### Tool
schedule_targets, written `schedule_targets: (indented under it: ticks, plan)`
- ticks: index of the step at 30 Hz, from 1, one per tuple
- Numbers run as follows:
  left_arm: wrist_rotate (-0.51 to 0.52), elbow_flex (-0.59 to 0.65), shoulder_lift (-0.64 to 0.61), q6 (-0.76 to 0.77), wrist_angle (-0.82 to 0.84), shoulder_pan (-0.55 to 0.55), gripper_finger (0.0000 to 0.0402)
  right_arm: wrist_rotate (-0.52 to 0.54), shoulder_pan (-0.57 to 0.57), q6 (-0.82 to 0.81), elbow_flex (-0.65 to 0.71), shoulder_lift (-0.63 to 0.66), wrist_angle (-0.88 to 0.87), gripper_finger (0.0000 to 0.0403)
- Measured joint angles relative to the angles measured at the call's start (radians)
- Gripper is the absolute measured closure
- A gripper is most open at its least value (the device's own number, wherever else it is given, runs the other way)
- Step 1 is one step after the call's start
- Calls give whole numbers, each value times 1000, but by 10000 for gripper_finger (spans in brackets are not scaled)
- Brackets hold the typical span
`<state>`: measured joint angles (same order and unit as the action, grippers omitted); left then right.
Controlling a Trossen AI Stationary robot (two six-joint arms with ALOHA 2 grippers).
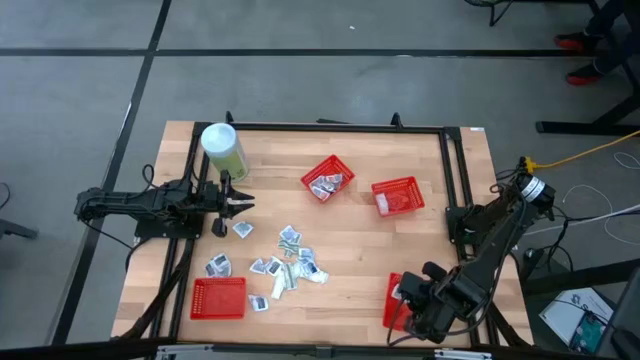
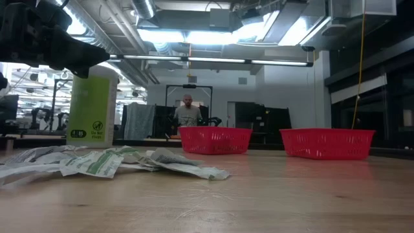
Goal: Pick & Place First Aid Supplies
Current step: Put the blue alcohol pad into the red container
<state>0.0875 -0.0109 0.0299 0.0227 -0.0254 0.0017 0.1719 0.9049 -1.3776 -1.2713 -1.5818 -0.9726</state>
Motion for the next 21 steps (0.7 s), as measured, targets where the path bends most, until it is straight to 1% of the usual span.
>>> schedule_targets:
  ticks: [4,14,17,21]
  plan:
    - [0,0,0,0,0,0,313,0,3,-33,0,0,-13,382]
    - [0,0,0,0,0,0,313,-11,3,-43,0,0,-51,377]
    - [0,0,0,0,0,0,313,-11,3,-81,0,0,-51,359]
    - [0,0,0,0,0,0,313,-8,3,-88,0,0,-51,319]
